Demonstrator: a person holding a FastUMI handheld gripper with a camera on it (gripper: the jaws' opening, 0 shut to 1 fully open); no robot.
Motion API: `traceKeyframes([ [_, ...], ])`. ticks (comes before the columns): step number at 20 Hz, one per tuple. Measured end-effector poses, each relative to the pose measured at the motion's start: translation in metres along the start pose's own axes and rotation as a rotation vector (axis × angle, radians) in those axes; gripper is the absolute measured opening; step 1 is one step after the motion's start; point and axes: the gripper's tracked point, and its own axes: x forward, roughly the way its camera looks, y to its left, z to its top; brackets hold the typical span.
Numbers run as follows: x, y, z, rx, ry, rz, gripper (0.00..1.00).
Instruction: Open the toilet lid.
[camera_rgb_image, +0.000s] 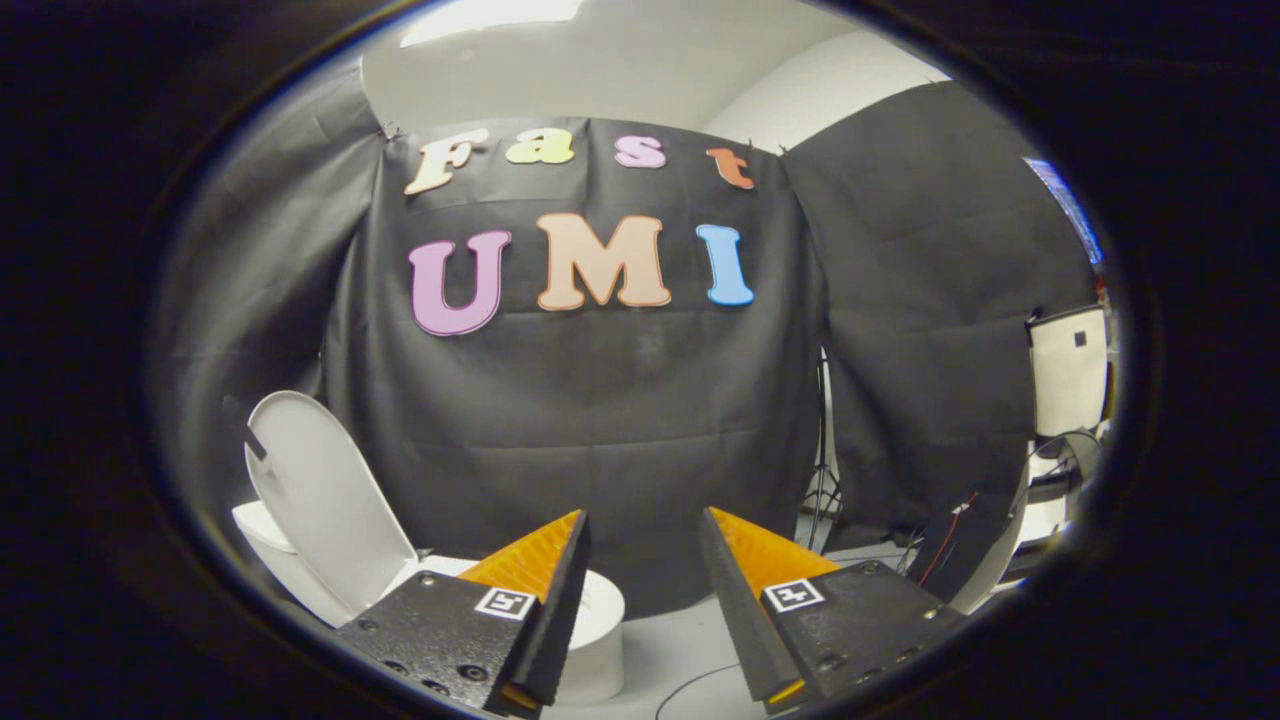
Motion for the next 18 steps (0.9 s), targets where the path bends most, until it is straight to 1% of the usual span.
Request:
traceKeyframes([
  [8, -0.0003, 0.0088, -0.0087, 0.011, 0.036, 0.024, 0.69],
  [18, -0.0059, 0.0053, -0.0096, 0.026, 0.036, 0.016, 0.69],
])
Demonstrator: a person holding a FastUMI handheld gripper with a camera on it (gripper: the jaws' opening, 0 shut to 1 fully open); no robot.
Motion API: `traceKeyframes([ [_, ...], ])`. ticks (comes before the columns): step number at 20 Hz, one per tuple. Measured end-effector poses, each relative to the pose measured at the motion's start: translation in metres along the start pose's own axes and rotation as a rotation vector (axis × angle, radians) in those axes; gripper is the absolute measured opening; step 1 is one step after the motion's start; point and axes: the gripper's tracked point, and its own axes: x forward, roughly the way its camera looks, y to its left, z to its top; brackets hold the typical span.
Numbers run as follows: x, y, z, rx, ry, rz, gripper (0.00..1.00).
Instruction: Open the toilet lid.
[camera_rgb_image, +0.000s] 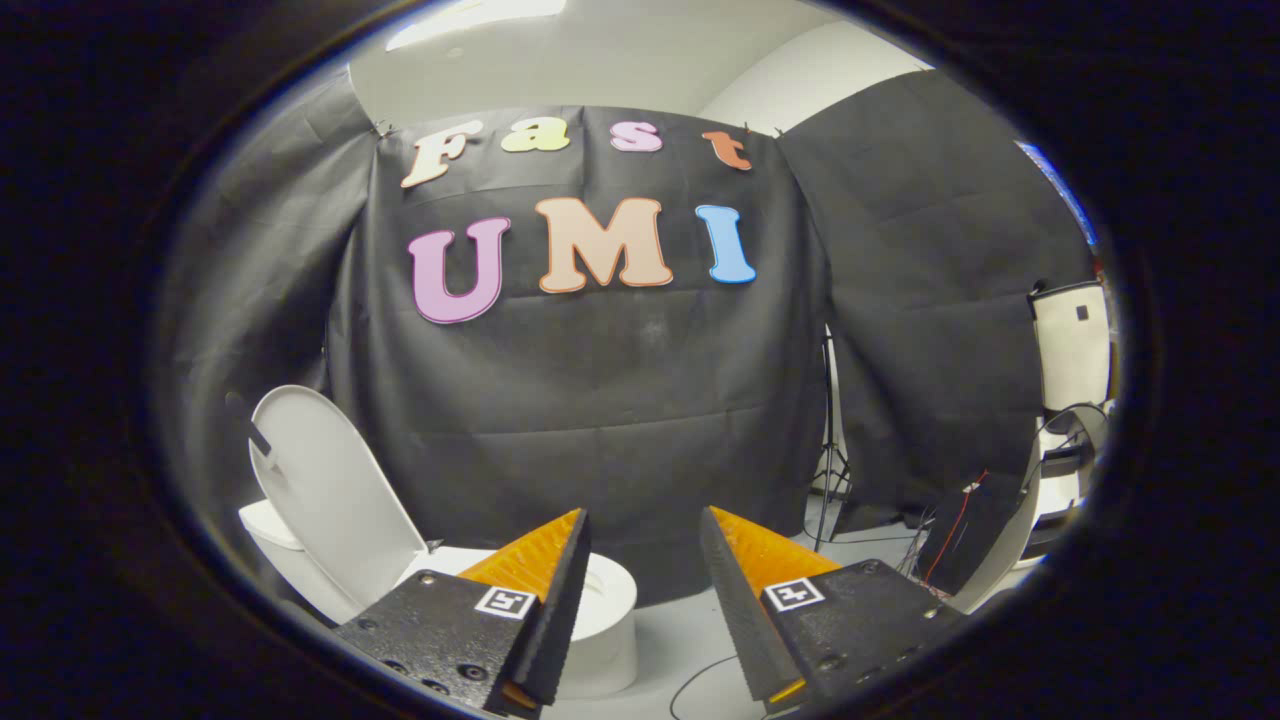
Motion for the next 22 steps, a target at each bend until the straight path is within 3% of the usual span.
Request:
traceKeyframes([
  [6, -0.0007, 0.003, 0.0047, -0.01, -0.013, 0.009, 0.7],
  [12, 0.0011, 0.004, 0.0027, -0.01, 0.002, 0.01, 0.83],
  [22, 0.0028, 0.0088, 0.0011, 0.0, 0.012, 0.032, 0.84],
])
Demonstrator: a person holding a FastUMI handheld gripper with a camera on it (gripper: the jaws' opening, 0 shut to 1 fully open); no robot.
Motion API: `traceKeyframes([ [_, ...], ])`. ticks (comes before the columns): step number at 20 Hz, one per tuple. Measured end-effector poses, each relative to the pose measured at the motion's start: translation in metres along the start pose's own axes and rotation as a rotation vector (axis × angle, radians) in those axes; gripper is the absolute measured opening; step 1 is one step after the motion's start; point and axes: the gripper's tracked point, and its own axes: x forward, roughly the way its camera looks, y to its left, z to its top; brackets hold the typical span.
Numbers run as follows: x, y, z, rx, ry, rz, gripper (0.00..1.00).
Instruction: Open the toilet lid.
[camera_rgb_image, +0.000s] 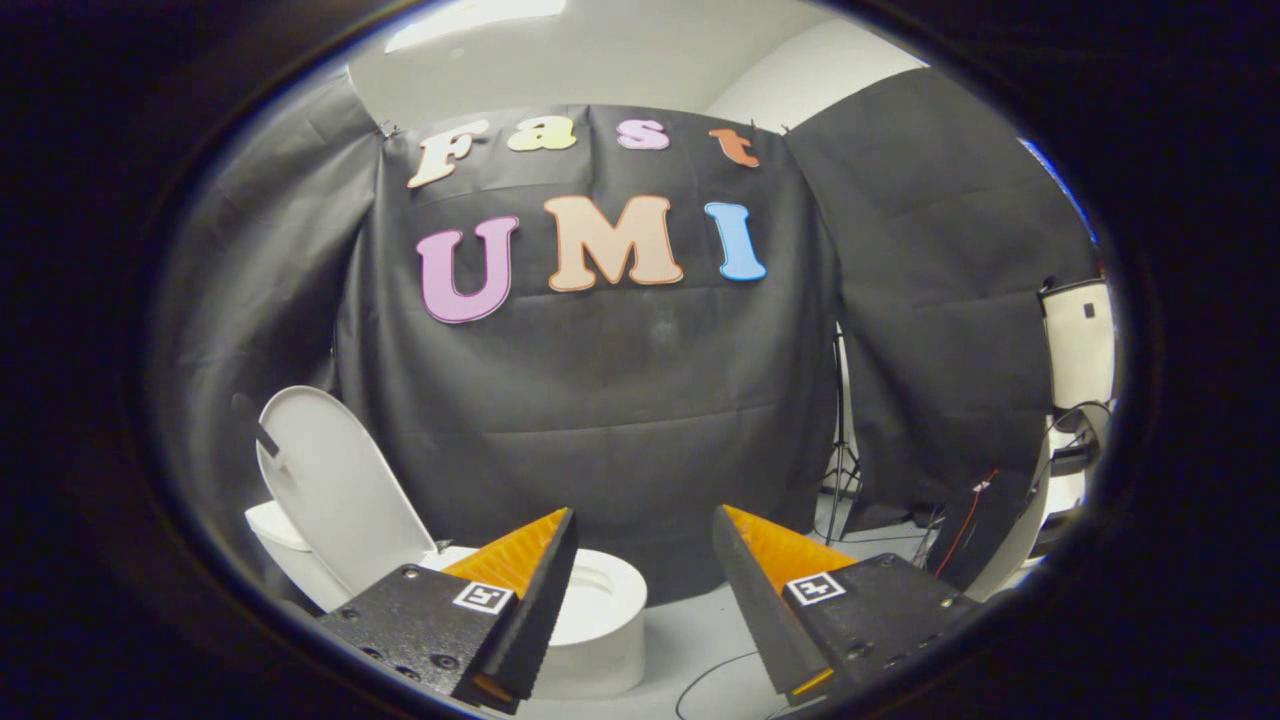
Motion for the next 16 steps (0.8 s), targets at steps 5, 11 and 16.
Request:
traceKeyframes([
  [5, 0.004, 0.004, -0.005, 0.0, 0.016, 0.016, 0.84],
  [11, 0.006, 0.006, -0.009, -0.002, 0.032, 0.026, 0.84],
  [16, 0.006, 0.009, -0.013, 0.0, 0.044, 0.036, 0.84],
])
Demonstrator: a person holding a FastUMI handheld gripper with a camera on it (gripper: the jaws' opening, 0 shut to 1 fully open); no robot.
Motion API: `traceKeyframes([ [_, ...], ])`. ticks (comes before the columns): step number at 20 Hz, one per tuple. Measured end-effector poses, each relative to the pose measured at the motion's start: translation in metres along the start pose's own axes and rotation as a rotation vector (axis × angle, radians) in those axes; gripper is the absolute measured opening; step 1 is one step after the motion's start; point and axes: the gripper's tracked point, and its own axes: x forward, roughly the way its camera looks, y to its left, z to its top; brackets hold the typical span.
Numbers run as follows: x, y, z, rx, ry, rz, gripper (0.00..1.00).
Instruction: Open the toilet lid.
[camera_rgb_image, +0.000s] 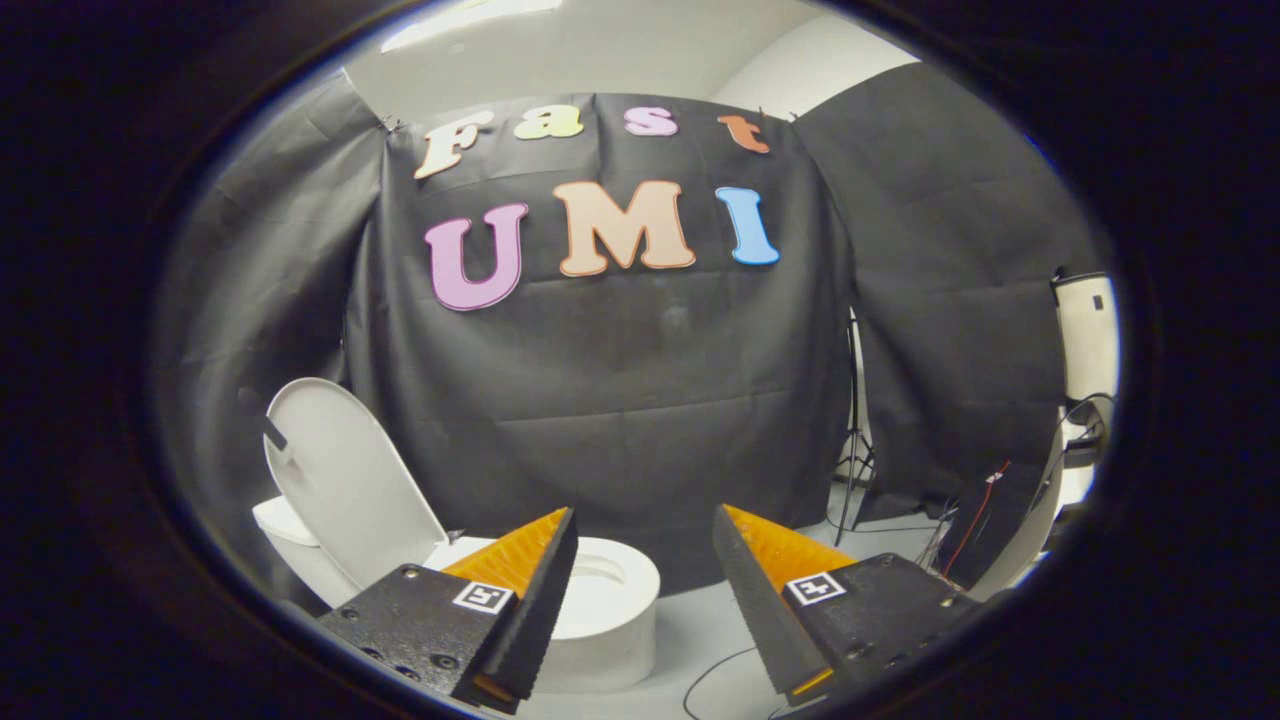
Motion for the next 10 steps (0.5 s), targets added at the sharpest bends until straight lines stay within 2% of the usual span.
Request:
traceKeyframes([
  [10, -0.0004, -0.005, -0.0006, 0.005, -0.006, -0.017, 0.84],
])
